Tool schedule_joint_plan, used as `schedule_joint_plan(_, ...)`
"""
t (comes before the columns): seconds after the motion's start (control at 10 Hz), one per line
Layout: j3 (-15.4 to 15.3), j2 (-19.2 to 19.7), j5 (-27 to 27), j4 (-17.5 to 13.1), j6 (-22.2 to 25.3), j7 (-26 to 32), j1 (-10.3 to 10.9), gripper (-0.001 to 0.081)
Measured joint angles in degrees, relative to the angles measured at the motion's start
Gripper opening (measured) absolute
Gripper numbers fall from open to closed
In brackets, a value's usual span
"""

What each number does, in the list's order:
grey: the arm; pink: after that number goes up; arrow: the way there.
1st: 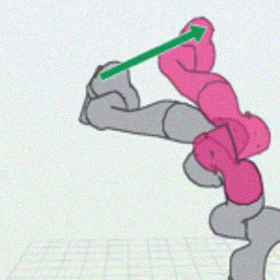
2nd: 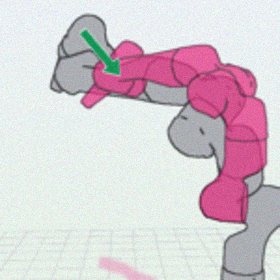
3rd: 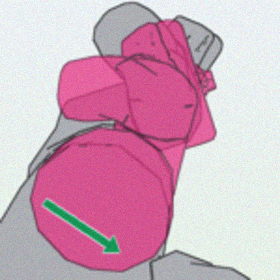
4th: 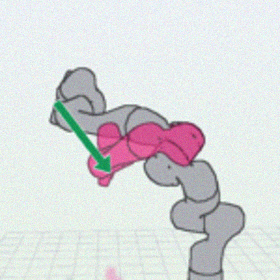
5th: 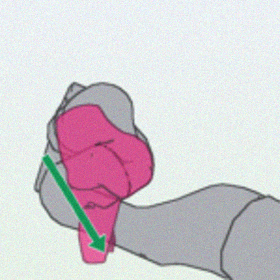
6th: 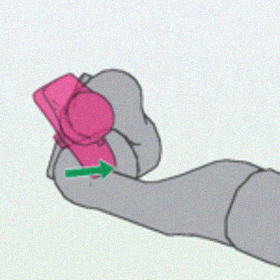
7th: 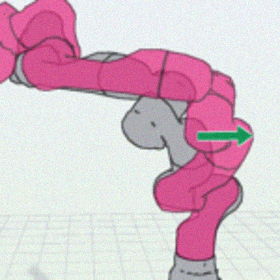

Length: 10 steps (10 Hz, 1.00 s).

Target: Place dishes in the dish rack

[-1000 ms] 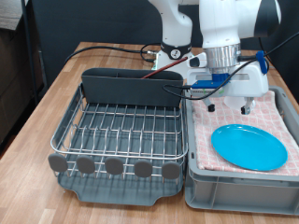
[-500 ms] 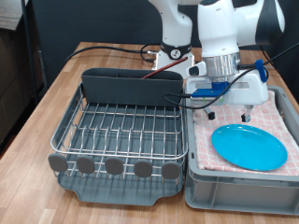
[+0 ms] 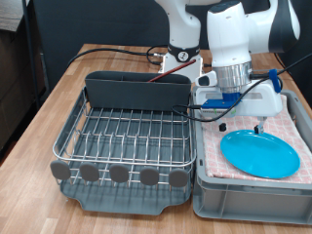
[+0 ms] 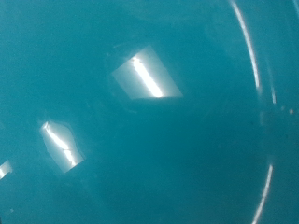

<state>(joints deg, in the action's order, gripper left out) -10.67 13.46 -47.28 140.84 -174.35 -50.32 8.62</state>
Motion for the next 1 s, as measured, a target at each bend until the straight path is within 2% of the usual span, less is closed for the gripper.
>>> schedule_joint_plan(0.4,-0.64,1.04,-0.67,-0.57,-1.21,0.15,-0.57,0.0796)
schedule_joint_plan(0.5,-0.77,1.13,-0.97,-0.61,-1.25,0.18,-0.69,0.0613)
schedule_joint_plan(0.6,-0.99,1.20,-1.21,-0.62,-1.32,0.25,-0.88,0.0465)
schedule_joint_plan(0.7,-1.28,1.27,-1.46,-0.62,-1.41,0.34,-1.09,0.0465)
schedule_joint_plan(0.9,-1.93,1.56,-1.98,-0.62,-1.96,0.54,-1.59,0.0129)
schedule_joint_plan(1.0,-2.29,1.68,-2.17,-0.62,-2.11,0.68,-1.91,0.0129)
